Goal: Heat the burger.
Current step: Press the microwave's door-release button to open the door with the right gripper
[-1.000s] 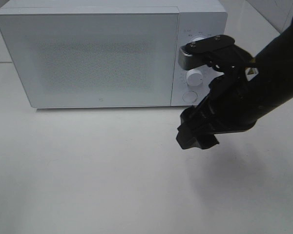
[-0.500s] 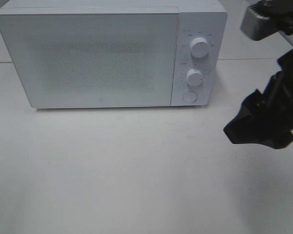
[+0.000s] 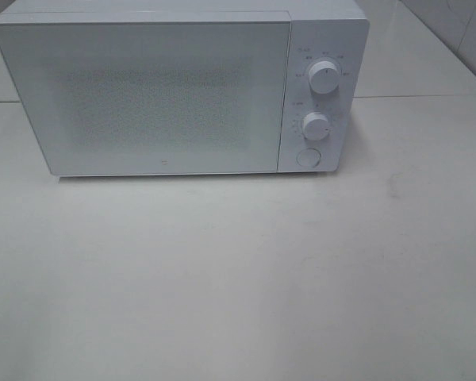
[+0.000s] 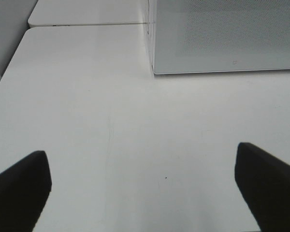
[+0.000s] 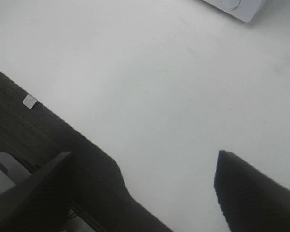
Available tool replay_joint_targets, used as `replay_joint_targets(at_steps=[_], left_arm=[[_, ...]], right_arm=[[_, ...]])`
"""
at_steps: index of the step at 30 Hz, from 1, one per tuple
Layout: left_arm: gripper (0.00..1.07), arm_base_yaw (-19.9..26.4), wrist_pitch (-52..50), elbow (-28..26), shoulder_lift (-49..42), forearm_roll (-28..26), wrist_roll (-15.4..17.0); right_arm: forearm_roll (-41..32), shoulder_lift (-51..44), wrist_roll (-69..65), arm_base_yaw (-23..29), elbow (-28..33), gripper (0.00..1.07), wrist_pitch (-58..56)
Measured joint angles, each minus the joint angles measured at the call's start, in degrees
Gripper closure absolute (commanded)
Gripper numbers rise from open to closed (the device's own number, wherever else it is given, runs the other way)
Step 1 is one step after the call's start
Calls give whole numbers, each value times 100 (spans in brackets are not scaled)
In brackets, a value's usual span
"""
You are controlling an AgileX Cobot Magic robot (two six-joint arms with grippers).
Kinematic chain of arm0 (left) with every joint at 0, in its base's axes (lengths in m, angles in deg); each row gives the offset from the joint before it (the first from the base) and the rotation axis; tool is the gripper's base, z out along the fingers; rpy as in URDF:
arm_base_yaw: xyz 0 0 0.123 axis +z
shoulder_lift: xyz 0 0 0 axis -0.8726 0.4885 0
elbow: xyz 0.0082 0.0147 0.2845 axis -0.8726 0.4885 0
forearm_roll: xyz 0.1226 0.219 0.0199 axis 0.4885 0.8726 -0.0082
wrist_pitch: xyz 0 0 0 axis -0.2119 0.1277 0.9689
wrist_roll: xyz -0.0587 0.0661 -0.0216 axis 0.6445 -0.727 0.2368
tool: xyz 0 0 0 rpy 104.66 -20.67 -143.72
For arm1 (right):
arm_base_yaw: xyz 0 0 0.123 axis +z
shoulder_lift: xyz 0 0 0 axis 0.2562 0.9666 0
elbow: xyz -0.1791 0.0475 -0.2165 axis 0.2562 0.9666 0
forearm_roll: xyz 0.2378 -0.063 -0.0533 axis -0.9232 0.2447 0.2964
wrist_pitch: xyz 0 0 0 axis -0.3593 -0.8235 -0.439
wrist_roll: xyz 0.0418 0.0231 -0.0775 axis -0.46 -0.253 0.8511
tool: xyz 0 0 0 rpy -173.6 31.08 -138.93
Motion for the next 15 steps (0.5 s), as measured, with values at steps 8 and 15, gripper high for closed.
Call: replay_joint_targets(at_steps=[8, 15], left_arm=[[9, 0, 0, 0, 0, 0, 0], [9, 0, 0, 0, 0, 0, 0]], right_arm=[[642, -991, -567, -69, 424, 31, -258], [733, -1759, -756, -1140, 607, 31, -413]])
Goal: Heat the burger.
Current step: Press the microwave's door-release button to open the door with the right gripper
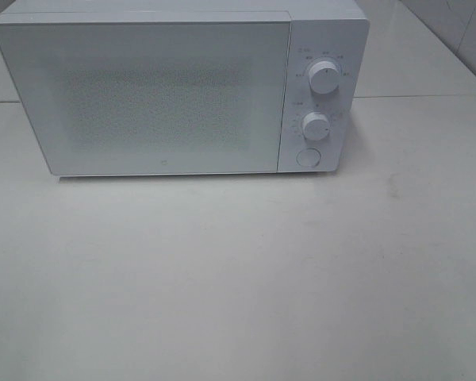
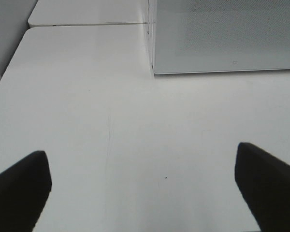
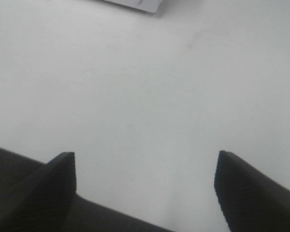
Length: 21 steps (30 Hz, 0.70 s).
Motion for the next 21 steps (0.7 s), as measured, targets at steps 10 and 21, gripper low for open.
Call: replay_joint_targets(at_steps=[10, 21], left_arm=[[9, 0, 0, 0, 0, 0, 0], [9, 0, 0, 0, 0, 0, 0]], right_arm=[[23, -1014, 0, -1026, 6, 31, -23], [17, -1100, 0, -1295, 17, 31, -29]])
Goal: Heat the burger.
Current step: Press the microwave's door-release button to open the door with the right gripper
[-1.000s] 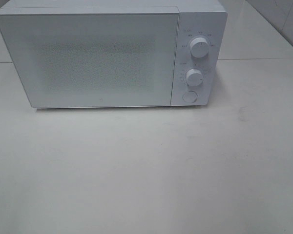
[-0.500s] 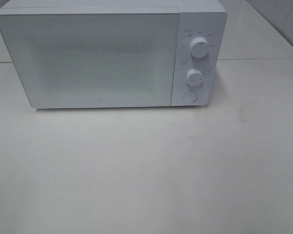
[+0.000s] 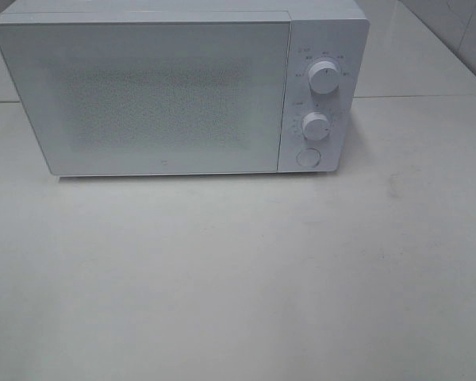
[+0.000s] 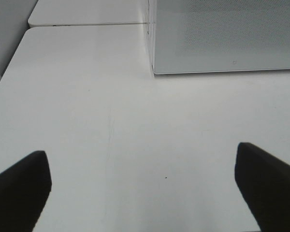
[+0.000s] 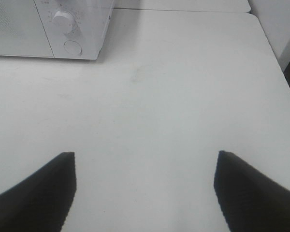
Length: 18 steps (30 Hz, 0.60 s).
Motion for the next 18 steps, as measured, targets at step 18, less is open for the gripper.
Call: replay_joint_targets(at_steps=[18], left_arm=[[9, 0, 0, 0, 0, 0, 0]], right_arm=[[0, 0, 0, 0, -63, 31, 361]])
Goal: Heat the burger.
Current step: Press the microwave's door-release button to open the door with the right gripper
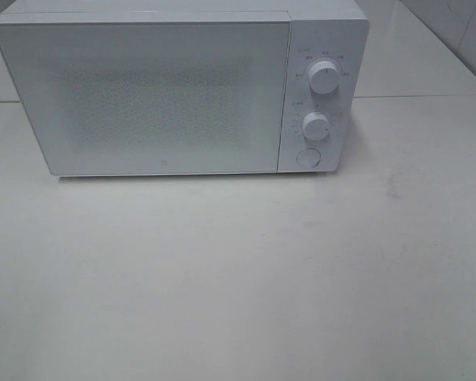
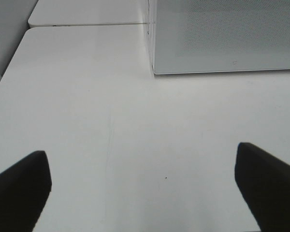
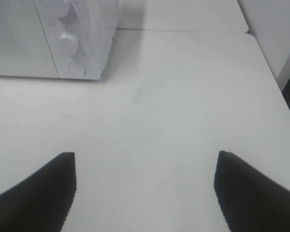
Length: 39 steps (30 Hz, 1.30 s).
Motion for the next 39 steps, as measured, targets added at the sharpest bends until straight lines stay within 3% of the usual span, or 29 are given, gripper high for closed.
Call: replay_joint_targets(at_steps=[14, 39], left_arm=[[9, 0, 0, 0, 0, 6, 0], [9, 0, 0, 0, 0, 6, 0]], right_arm=[[0, 1209, 0, 0, 0, 31, 1816], [-6, 4291, -435, 0, 0, 31, 4503]])
